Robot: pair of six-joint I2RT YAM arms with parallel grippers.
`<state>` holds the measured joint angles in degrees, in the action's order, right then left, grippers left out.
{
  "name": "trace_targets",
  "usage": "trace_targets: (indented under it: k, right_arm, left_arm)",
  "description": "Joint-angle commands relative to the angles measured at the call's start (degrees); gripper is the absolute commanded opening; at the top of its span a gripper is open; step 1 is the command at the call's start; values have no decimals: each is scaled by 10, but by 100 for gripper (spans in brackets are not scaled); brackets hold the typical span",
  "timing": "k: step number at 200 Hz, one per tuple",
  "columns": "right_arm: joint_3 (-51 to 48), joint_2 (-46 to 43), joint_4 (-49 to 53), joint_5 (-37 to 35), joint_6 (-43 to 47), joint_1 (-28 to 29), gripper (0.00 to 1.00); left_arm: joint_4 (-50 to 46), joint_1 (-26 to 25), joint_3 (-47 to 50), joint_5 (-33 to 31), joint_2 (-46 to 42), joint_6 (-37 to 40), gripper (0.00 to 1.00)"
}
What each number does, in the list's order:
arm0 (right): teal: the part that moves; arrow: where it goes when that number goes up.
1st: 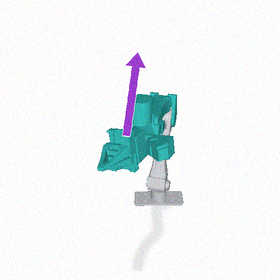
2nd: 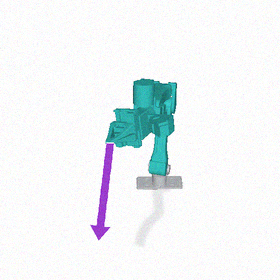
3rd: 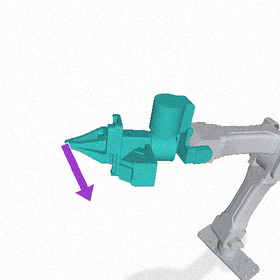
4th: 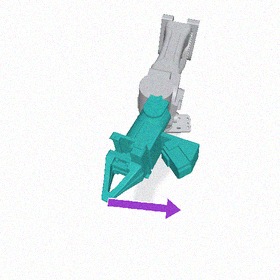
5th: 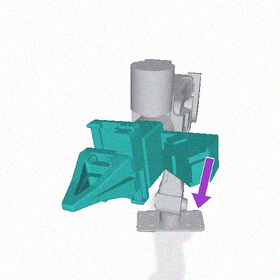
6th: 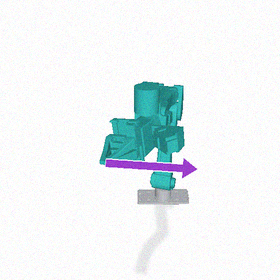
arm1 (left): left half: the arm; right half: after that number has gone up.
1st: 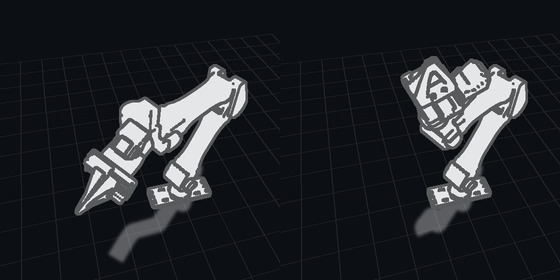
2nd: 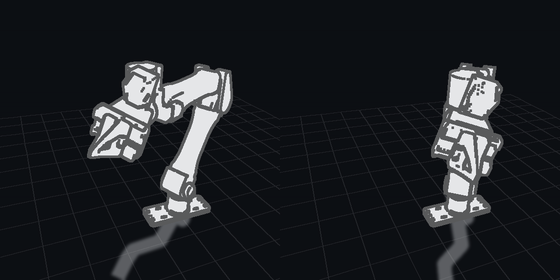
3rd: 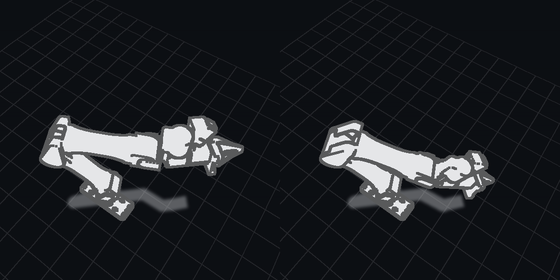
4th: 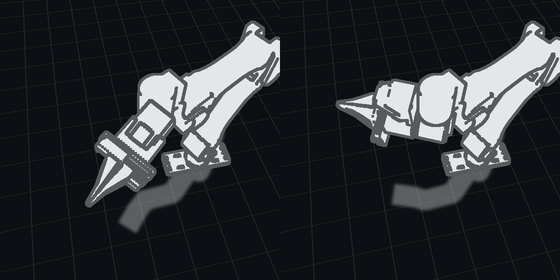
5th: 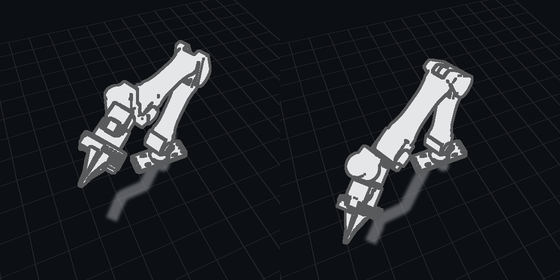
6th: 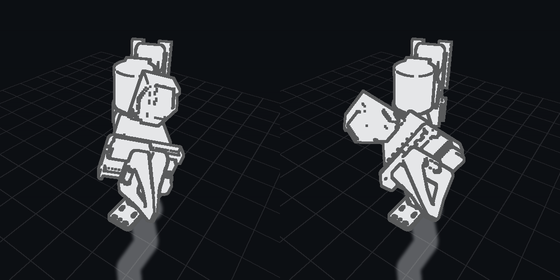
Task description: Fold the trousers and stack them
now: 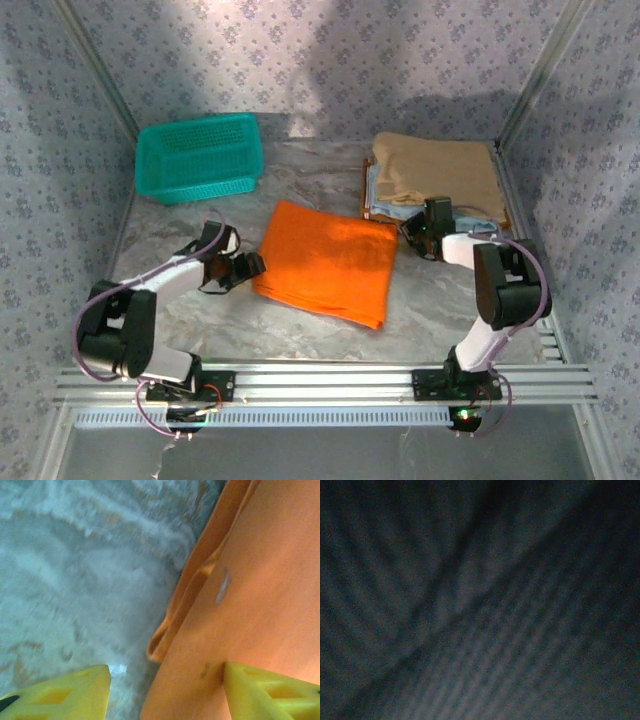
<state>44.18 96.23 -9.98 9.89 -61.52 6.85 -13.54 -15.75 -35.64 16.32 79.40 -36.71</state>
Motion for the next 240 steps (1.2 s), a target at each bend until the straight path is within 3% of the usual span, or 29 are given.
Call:
trace_targets:
  k: [1, 16, 34, 50, 83, 118, 156, 180, 194, 214, 240]
  right_arm:
    - [-25, -37, 95, 49, 33, 13, 0]
    - [-9, -58, 125, 59, 55, 5, 5]
    - [21, -84, 194, 65, 88, -2, 39]
    - [31, -121, 251, 48, 116, -3, 53]
    - [12, -197, 332, 42, 158, 1, 63]
    - [-44, -220, 325, 101, 169, 36, 67]
    - [-65, -156, 270, 159, 168, 111, 62]
    - [-69, -125, 256, 189, 178, 120, 40]
    - [-69, -132, 281, 181, 197, 110, 19]
    - [-71, -156, 330, 162, 224, 69, 2]
    - [-56, -173, 422, 116, 277, 6, 0]
  left_arm:
    - [-25, -1, 11, -1, -73, -11, 63]
    - [-57, -1, 5, -9, -113, -4, 66]
    - [-80, -1, -25, -7, -120, 11, 73]
    - [-92, -1, -66, -19, -91, 27, 79]
    - [-86, -6, -163, -18, 35, 49, 85]
    - [-90, -24, -233, -28, 158, 65, 84]
    - [-67, -42, -206, -13, 178, 54, 77]
    - [-49, -67, -158, 1, 153, 42, 72]
    - [-34, -79, -123, 20, 130, 23, 68]
    - [-42, -116, -83, 10, 85, 1, 65]
    - [-58, -187, -60, 14, 35, -27, 66]
